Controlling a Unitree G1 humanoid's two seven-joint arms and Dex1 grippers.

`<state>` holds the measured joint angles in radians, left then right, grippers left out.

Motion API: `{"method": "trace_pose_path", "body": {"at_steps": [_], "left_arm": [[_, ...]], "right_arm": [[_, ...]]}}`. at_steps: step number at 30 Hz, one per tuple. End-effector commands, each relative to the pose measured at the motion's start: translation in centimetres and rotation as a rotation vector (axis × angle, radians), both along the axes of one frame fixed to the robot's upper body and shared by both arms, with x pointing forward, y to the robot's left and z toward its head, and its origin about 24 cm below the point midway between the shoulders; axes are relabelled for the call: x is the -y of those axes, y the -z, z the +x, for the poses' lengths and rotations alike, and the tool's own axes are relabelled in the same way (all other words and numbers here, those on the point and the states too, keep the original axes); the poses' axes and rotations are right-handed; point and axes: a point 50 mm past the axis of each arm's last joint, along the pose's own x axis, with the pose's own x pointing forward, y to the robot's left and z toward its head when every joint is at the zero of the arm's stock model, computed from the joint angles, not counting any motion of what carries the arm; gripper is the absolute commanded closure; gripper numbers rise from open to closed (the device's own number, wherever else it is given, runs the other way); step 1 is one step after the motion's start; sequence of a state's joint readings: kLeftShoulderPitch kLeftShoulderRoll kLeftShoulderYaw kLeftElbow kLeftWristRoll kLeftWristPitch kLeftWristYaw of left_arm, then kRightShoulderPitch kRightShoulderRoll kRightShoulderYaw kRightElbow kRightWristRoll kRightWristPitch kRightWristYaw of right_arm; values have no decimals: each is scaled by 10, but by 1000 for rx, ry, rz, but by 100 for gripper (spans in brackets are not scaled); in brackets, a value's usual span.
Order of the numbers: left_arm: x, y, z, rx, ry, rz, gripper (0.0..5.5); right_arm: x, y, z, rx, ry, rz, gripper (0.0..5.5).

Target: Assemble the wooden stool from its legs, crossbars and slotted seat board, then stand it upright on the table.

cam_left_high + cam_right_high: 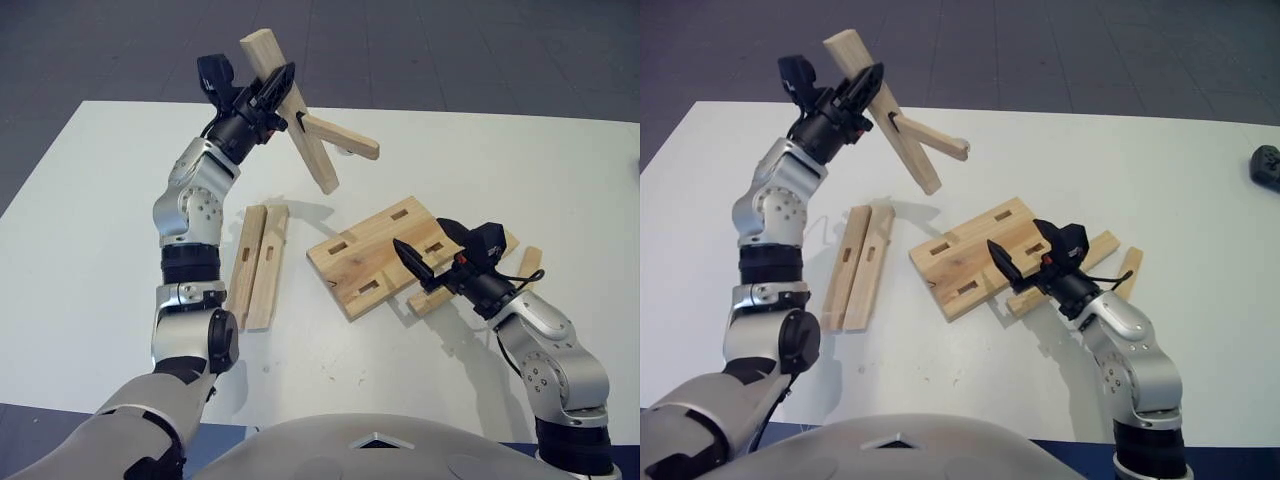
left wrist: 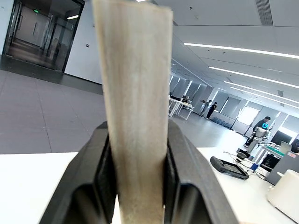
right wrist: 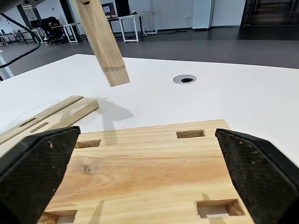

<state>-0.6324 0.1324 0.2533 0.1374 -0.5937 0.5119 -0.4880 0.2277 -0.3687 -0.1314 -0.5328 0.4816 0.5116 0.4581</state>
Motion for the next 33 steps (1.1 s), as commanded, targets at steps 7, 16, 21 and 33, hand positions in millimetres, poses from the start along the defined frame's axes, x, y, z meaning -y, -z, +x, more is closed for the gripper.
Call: {"method": "trace_pose_path", "body": {"at_steps": [7,16,21,33], "left_arm": [[7,16,-39,-98,164,93,446],[28,21,-37,-69,208,116,446],[24,19,-29,-15,206,179,446],[9,26,-32,-31,161,196,446]], "right_arm": [[8,3,-20,-50,53,-19,10],[0,6,-20,-63,32,4,10],[1,5,-19,-58,29,1,10],[0,6,-16,-64,11,-7,10]]}}
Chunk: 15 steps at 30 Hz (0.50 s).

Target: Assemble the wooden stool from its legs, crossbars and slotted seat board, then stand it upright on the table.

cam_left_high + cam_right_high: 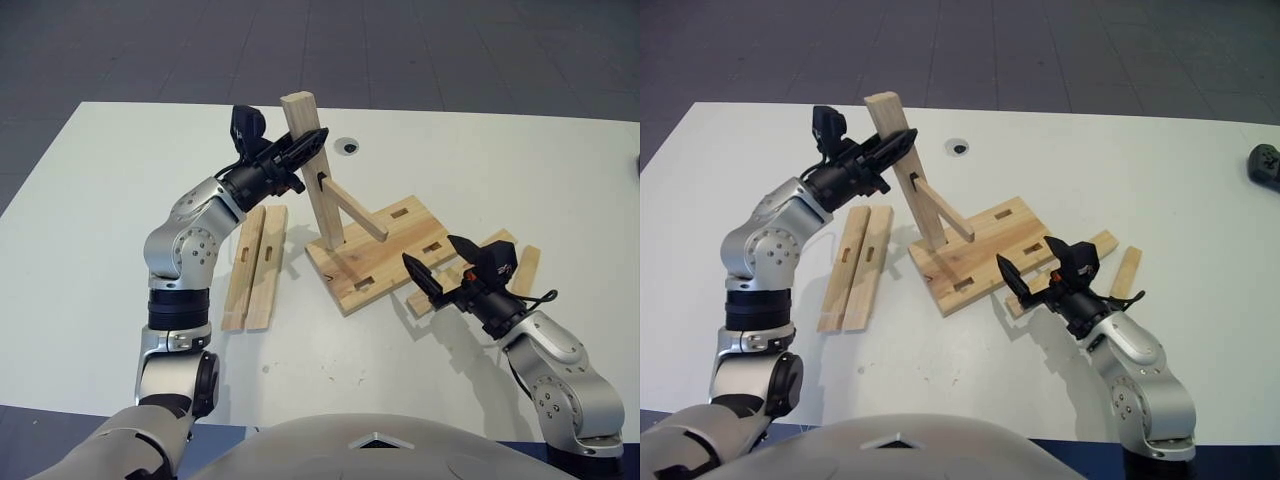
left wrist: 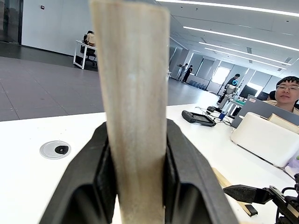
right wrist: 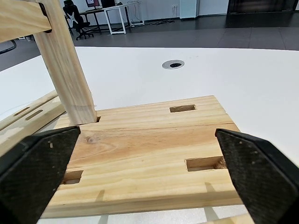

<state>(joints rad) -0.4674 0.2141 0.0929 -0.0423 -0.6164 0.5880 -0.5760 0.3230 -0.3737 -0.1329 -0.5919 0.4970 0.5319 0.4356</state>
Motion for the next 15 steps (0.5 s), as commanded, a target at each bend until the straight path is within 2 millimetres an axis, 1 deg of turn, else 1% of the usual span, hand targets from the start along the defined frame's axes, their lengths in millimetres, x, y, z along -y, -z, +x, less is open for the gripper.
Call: {"method": "trace_pose_path", "body": {"at_steps": [1,3,6,9,11,15], "left_arm": [[-3,5,1,-7,-20,38,446],[5,6,-1,12,16,48,446],[21,5,-7,86,105,89,446],[30,4,-8,146,156,117,446],[29,6,-5,161,158,133,446],[17,17,1,109,118,157,446]], "right_arm": [[0,-1,2,-1,-5,1,10],[0,-2,2,3,-1,7,10],[0,-2,2,4,6,17,10],[-1,-3,2,4,9,29,10],[-2,-3,3,4,3,33,10],[-1,-3,4,5,5,25,10]]}}
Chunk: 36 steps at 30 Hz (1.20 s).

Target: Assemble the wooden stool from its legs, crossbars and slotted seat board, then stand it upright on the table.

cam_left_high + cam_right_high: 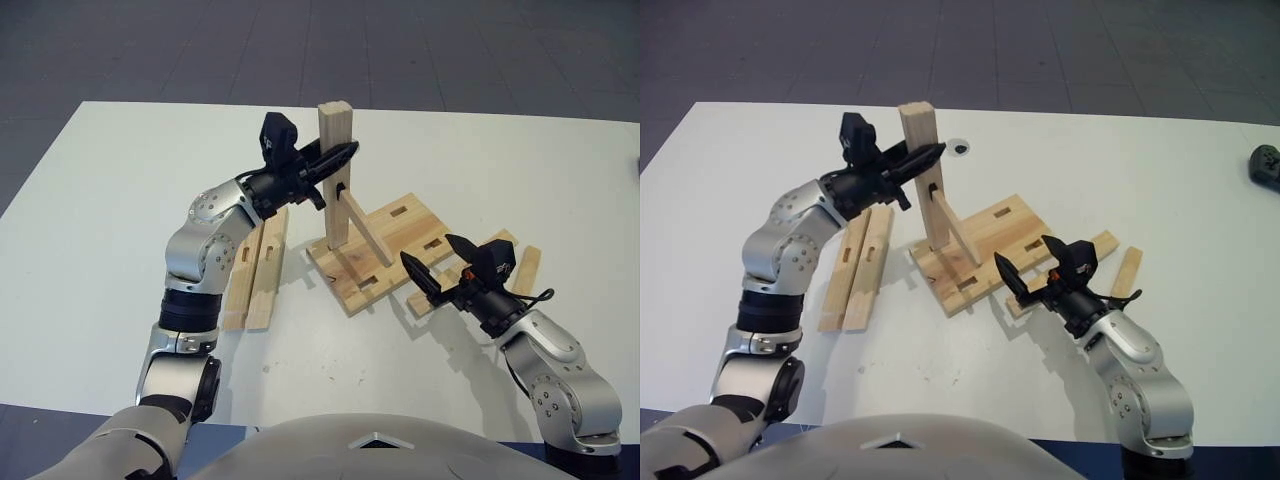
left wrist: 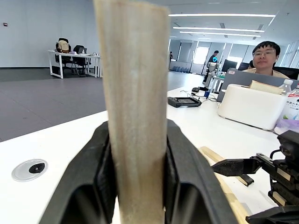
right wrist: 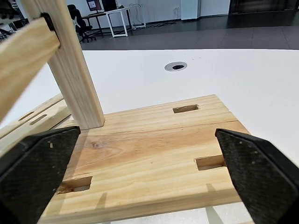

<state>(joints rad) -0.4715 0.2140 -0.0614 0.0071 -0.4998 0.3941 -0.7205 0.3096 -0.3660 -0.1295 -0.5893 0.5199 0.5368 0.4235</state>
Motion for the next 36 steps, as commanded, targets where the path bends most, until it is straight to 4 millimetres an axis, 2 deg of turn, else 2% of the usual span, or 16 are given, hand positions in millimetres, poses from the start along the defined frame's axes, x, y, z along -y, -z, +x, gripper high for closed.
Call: {"method": "trace_pose_path", "body": {"at_steps": [1,4,7,13,21,27,31,36], "left_arm": [[-16,16,6,-66,-70,48,446],[-27,32,1,-140,-141,49,446],[-29,43,-11,-172,-159,57,446],[-29,49,-29,-115,-174,129,446],[-32,72,-50,-181,-267,190,446],[-40,78,-62,-202,-349,206,446],[-39,84,-68,-204,-387,227,446],[-33,75,-63,-179,-387,212,446]], "right_arm": [[2,-2,2,2,2,-5,10],[3,-2,2,1,5,-16,10],[4,-3,2,3,11,-14,10],[6,-3,4,5,20,-26,10],[6,-4,6,16,17,-47,10],[7,-5,7,22,26,-56,10],[6,-5,8,24,30,-58,10],[7,-4,8,23,30,-66,10]]}}
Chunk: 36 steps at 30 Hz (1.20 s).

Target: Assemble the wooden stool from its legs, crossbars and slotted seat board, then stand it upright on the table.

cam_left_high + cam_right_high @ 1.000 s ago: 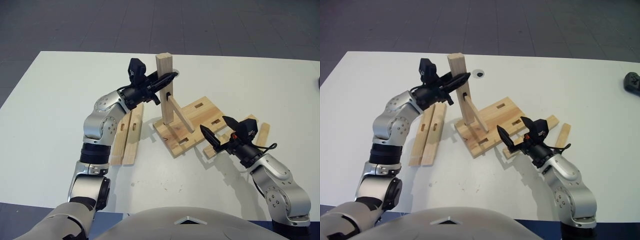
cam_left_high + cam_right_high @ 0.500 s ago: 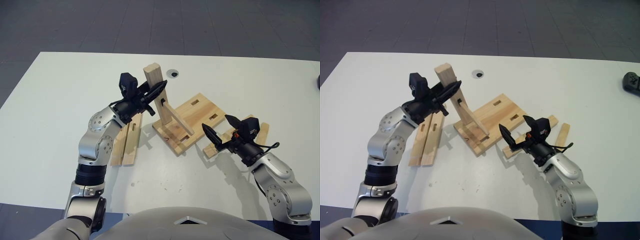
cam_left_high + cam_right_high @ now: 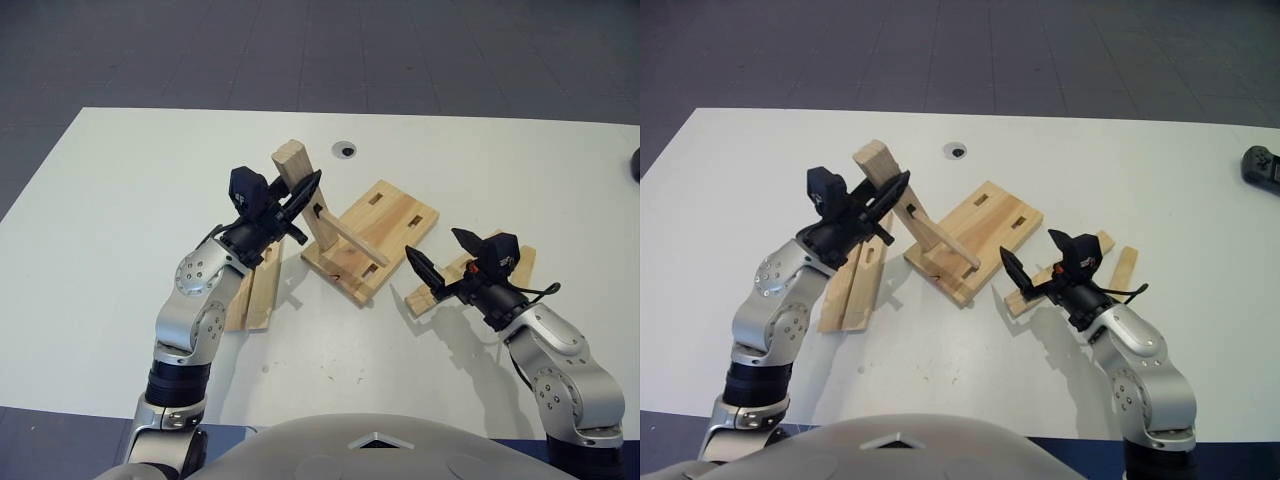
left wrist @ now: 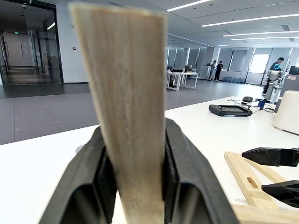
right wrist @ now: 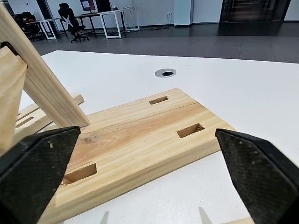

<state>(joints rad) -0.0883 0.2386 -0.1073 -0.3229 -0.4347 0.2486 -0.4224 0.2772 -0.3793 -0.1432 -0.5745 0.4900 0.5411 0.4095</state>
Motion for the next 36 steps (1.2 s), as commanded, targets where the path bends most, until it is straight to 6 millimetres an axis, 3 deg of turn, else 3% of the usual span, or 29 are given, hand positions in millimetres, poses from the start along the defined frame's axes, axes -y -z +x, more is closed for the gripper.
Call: {"method": "trace_pose_path", "body": {"at_steps": [1,6,7,10,12,14,20,24,31,36], "left_arm": [[-11,43,-3,-225,-64,151,446],[-15,14,15,-130,-148,61,446],[-18,0,20,-91,-181,18,410],[-24,-87,42,98,-229,-219,363],[-22,-133,43,187,-168,-321,333],[-21,-153,41,204,-113,-356,295],[-35,-181,52,218,-77,-311,190],[-47,-179,82,155,-26,-285,130],[-43,-128,116,-130,108,-362,241],[-27,-104,123,-170,210,-289,338]], "right_arm": [[1,-1,1,6,4,-19,10],[1,1,0,-2,4,-16,10],[1,2,0,-5,2,-13,10],[3,3,-3,-17,13,4,10],[5,6,-5,-29,22,7,10],[5,8,-6,-35,23,12,10],[4,9,-4,-32,34,17,10],[2,10,-2,-24,39,16,34],[-3,11,3,-15,30,7,153],[-2,13,2,-17,36,1,245]]}}
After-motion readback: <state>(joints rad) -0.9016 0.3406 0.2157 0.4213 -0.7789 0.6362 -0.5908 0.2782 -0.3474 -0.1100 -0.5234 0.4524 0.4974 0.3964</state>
